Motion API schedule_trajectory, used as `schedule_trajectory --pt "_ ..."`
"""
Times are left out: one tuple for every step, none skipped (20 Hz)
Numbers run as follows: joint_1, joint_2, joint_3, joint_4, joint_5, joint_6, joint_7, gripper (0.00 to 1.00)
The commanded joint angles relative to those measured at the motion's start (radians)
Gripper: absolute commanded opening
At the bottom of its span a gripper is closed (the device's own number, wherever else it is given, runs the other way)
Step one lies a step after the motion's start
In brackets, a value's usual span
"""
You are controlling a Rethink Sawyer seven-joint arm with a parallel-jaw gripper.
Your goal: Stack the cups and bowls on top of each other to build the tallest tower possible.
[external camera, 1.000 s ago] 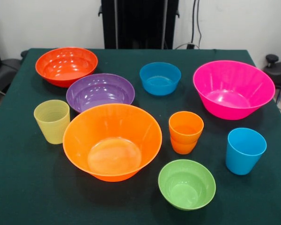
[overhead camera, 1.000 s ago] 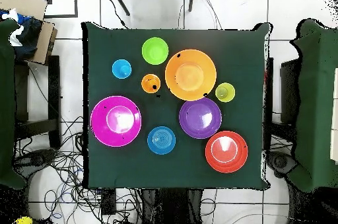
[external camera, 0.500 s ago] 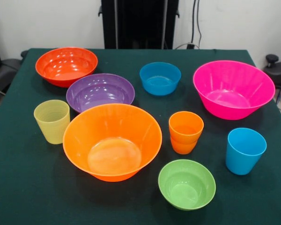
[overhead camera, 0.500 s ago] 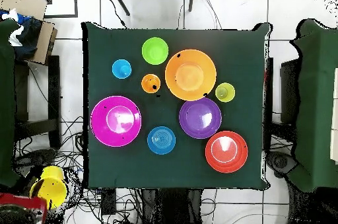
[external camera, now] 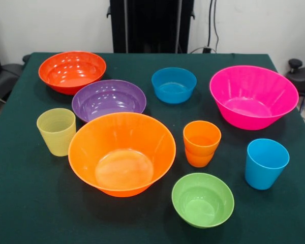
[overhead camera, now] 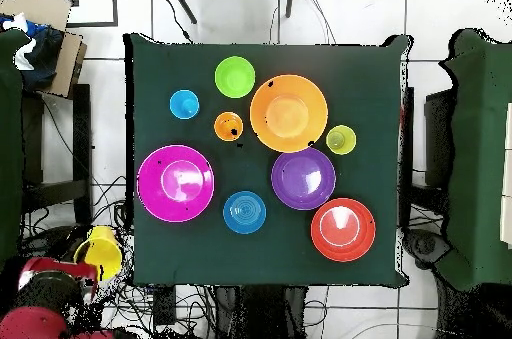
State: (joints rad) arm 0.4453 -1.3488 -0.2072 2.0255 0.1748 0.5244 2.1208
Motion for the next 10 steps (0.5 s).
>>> schedule_trajectory --pt "-0.098 0.128 0.220 0.191 -0.104 -0.170 -0.147 0.00" --pt "-0.103 0.137 0.227 0.190 -0.118 -0.183 -0.128 0.00" --pt "-0.112 0.150 0.237 0.192 -0.124 -0.194 -0.113 0.00" --pt "-0.129 0.160 0.257 0.202 -0.119 -0.204 -0.107 0.00" --pt "-0.133 0.176 0.262 0.201 -0.128 -0.219 -0.089 0.00" --pt "-0.147 0.189 0.278 0.207 -0.128 -0.231 -0.080 0.00" --pt "-0.162 0.209 0.296 0.212 -0.127 -0.245 -0.070 0.00" --pt "-0.171 0.229 0.306 0.213 -0.132 -0.264 -0.053 0.00" --pt "-0.203 0.253 0.346 0.228 -0.115 -0.282 -0.052 0.00" --pt "-0.213 0.286 0.360 0.225 -0.126 -0.319 -0.030 0.00"
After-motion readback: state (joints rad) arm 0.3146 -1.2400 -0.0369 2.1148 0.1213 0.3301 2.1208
